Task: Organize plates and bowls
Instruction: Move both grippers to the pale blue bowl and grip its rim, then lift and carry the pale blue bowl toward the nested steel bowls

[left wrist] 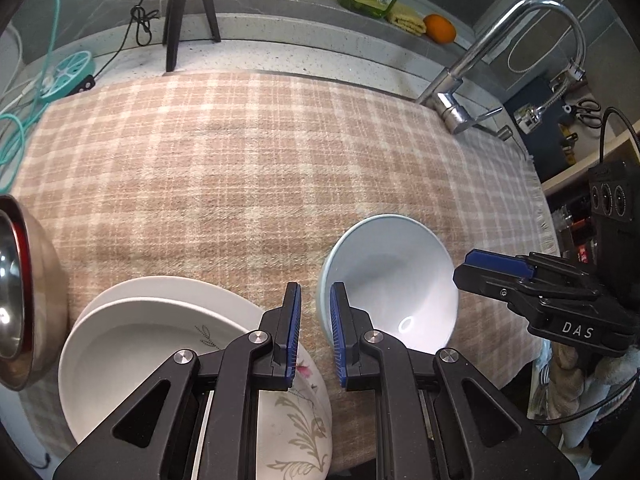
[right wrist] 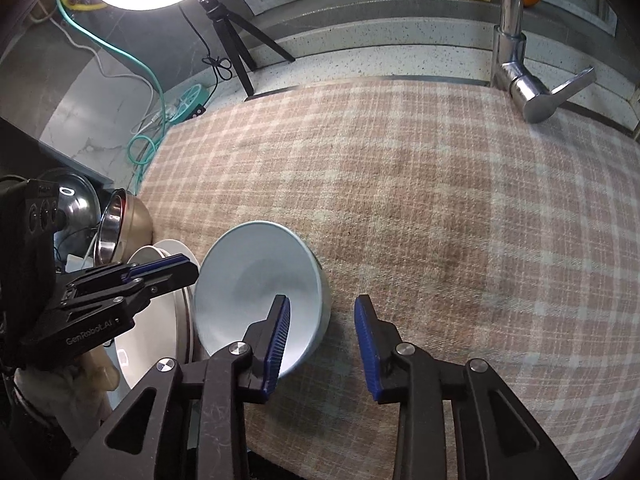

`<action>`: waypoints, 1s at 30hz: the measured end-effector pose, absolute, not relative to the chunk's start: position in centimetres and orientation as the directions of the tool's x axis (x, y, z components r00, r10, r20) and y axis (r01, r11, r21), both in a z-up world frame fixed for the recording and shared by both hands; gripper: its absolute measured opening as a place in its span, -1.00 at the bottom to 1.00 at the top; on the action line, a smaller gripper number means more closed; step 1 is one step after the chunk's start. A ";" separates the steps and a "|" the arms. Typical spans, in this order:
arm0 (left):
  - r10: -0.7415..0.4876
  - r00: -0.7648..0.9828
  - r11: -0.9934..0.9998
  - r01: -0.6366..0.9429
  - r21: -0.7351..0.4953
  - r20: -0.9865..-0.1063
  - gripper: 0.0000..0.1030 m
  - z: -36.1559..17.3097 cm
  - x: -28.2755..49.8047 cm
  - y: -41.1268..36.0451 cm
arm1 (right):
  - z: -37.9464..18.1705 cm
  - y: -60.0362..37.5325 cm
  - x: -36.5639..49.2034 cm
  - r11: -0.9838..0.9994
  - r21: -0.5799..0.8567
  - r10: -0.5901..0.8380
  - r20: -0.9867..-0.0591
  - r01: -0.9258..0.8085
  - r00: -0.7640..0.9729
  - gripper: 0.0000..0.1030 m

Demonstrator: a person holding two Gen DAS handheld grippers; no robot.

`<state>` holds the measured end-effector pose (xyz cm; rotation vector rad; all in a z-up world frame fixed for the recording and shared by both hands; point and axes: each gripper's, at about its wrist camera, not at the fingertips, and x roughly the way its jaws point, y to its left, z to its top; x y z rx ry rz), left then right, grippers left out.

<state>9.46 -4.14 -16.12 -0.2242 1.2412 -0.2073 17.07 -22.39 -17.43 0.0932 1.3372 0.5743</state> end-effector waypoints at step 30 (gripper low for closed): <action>-0.294 0.259 0.956 0.073 -0.284 -0.920 -0.82 -17.6 9.9 -5.1 | -19.2 -21.6 16.8 0.859 0.419 0.456 -0.887 -0.293 0.067 -0.83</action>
